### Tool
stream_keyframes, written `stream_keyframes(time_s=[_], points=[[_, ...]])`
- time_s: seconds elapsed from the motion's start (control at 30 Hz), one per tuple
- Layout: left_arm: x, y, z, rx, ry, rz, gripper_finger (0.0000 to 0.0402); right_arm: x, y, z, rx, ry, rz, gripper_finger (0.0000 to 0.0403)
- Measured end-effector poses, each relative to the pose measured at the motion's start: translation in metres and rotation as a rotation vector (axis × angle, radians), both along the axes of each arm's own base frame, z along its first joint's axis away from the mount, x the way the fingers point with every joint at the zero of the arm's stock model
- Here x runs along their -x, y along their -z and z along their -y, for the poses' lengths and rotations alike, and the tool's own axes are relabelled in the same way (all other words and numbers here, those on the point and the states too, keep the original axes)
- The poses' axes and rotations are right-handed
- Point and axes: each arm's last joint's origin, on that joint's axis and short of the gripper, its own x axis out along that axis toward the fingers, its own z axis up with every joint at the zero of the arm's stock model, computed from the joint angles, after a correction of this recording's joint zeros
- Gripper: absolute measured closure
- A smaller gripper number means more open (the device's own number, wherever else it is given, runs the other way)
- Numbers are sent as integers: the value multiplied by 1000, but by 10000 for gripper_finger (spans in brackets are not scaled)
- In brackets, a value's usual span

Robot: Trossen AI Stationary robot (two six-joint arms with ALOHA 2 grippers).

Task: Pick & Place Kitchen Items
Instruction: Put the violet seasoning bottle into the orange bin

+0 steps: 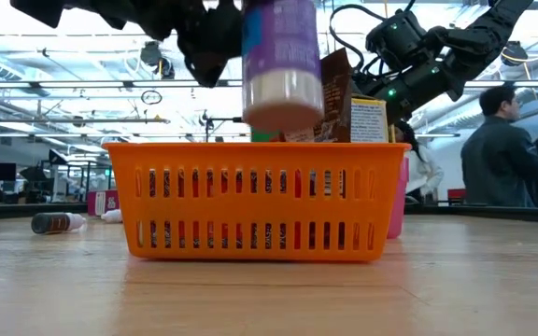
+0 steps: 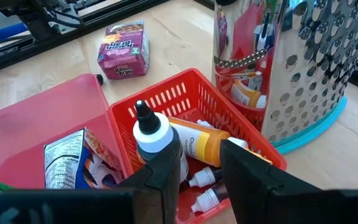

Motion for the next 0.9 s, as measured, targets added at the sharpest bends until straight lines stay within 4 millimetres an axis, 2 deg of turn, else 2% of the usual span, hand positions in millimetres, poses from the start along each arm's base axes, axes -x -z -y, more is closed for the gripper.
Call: stream_keyframes(time_s=[0.27, 0.63, 0.9], points=[[-11, 19, 3, 23, 7, 37, 227, 0, 0, 0, 0, -1, 0, 298], [-45, 41, 16, -12, 67, -5, 221, 0, 0, 0, -1, -2, -1, 298], [-44, 39, 14, -94, 25, -60, 219, 0, 0, 0, 2, -4, -2, 298]])
